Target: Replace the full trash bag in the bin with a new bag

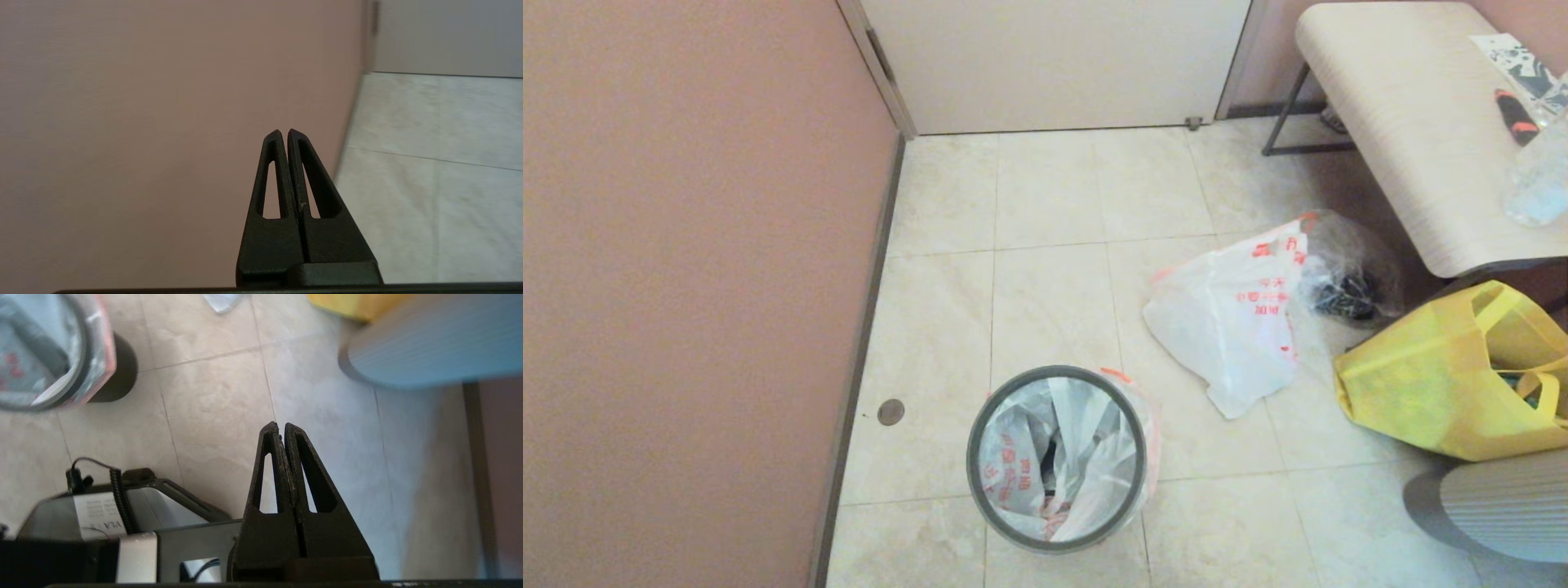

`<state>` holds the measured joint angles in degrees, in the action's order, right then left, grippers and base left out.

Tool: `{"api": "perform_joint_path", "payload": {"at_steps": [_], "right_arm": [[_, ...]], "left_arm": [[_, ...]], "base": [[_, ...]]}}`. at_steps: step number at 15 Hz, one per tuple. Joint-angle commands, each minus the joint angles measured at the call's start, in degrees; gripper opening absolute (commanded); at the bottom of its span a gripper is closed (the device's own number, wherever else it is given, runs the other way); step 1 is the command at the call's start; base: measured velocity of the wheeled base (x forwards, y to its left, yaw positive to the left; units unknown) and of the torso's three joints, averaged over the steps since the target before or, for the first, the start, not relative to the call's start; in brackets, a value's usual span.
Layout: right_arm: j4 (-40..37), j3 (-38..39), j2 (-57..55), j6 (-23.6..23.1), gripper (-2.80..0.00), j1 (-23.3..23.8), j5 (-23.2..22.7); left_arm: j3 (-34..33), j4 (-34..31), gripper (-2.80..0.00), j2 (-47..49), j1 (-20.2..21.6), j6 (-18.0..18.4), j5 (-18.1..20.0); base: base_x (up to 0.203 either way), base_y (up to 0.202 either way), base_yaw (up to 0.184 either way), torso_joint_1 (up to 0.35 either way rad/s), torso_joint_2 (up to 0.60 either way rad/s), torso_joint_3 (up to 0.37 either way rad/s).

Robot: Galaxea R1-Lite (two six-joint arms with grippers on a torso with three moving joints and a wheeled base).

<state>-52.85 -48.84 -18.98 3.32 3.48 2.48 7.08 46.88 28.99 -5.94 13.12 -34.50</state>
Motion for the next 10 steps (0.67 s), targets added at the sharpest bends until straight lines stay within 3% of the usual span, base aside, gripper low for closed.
{"api": "perform_joint_path", "payload": {"at_steps": [1,3,5,7,9,10], "right_arm": [[0.2,0.4,0.9,-3.1,-2.8,0.4,-1.9],[1.3,3.0,-0.3,-7.3,-2.8,0.4,-5.4],[0.7,4.4,0.0,-9.2,-2.8,-0.2,-7.3],[-0.9,7.0,3.8,-9.6,-2.8,-0.9,-7.5],[-1.0,11.3,9.0,-10.7,-2.8,-2.2,-7.3],[0.5,14.1,11.9,-10.9,-2.8,-2.6,-7.3]], "left_arm": [[1.0,-10.2,-2.8,-12.3,3.3,-0.5,1.0],[1.3,-22.6,-2.8,-18.9,5.5,-2.8,3.4],[-1.2,-29.2,-2.8,-24.1,6.1,-4.0,7.2],[-6.4,-32.1,-2.8,-28.6,6.2,-5.9,14.9],[-6.8,-34.2,-2.8,-28.9,6.1,-13.1,23.2],[-7.0,-35.2,-2.8,-28.9,6.0,-14.6,27.5]], "base": [[0.0,0.0,0.0,0.0,0.0,0.0],[0.0,0.0,0.0,0.0,0.0,0.0],[0.0,0.0,0.0,0.0,0.0,0.0],[0.0,0.0,0.0,0.0,0.0,0.0],[0.0,0.0,0.0,0.0,0.0,0.0],[0.0,0.0,0.0,0.0,0.0,0.0]]}}
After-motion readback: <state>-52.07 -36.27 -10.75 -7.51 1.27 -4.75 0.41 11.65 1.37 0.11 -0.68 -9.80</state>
